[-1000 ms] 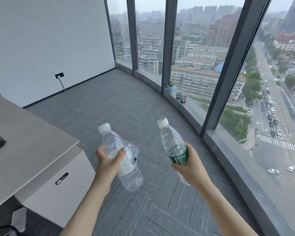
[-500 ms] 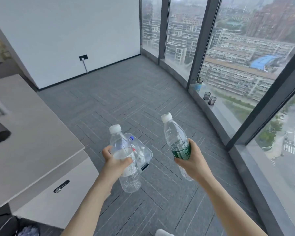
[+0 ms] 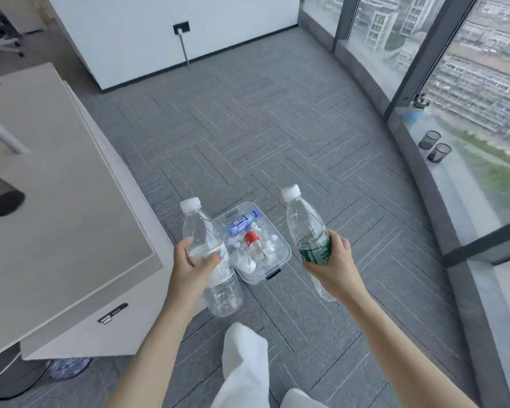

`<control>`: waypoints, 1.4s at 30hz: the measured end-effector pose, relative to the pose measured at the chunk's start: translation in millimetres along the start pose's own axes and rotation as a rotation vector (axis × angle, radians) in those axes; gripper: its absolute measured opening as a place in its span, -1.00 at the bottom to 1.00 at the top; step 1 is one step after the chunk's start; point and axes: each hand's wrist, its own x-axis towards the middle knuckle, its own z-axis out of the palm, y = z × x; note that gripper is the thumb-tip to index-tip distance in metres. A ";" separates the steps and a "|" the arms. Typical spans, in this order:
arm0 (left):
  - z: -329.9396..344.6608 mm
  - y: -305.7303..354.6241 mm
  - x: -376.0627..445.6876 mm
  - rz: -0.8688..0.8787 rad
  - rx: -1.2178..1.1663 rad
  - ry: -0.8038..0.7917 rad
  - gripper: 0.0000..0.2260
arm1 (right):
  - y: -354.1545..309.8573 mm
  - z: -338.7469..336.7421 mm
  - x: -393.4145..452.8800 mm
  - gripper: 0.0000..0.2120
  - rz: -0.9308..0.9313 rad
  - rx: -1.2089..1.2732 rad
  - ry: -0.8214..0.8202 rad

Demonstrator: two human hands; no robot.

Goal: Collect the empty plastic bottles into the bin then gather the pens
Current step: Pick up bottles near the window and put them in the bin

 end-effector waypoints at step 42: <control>179.3 -209.6 384.6 -0.544 0.116 -0.058 -0.46 | 215.8 315.7 414.0 -0.37 0.391 -0.449 -0.334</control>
